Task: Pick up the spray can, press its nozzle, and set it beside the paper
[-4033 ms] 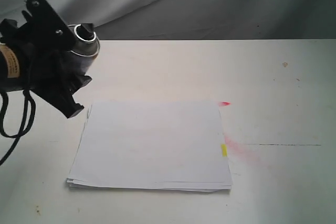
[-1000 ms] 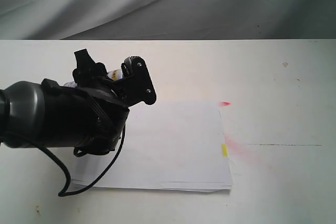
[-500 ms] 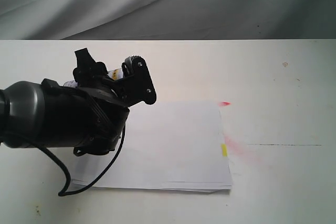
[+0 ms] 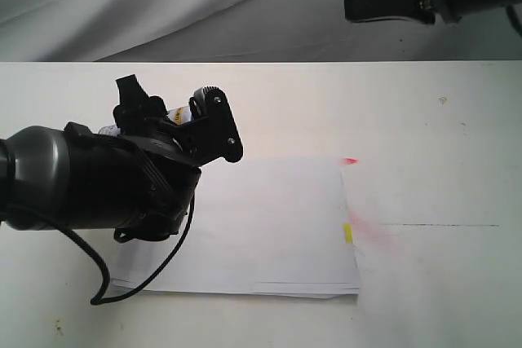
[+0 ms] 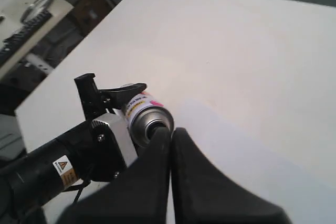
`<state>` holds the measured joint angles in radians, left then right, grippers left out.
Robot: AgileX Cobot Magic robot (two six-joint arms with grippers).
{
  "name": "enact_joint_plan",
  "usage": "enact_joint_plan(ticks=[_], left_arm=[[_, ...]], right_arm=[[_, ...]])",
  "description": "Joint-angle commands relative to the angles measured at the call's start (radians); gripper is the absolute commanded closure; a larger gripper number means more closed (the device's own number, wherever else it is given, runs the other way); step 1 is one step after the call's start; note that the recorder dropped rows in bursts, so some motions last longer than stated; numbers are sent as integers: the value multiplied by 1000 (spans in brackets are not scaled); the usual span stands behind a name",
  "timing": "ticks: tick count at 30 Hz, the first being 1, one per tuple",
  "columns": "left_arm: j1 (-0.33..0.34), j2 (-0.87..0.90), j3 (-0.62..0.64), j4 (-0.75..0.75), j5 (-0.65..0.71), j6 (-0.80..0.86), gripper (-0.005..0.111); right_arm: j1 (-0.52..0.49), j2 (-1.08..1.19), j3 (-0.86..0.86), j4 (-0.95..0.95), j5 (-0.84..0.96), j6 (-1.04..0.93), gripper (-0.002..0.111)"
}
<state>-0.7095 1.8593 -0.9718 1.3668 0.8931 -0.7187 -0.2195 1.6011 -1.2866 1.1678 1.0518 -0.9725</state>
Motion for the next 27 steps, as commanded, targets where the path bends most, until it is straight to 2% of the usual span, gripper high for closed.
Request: enact_joint_plan(ticks=[1, 12, 22, 27], left_arm=[[-6, -8, -10, 31, 30, -6, 107], [-6, -8, -10, 30, 34, -13, 107], [-6, -8, -10, 30, 75, -13, 107], [-6, -8, -10, 30, 75, -13, 107]], right_arm=[[-11, 117, 0, 112, 103, -120, 108], [2, 175, 291, 413, 87, -524, 108], [119, 175, 324, 436, 2, -590, 108], [140, 177, 314, 454, -39, -626, 108]])
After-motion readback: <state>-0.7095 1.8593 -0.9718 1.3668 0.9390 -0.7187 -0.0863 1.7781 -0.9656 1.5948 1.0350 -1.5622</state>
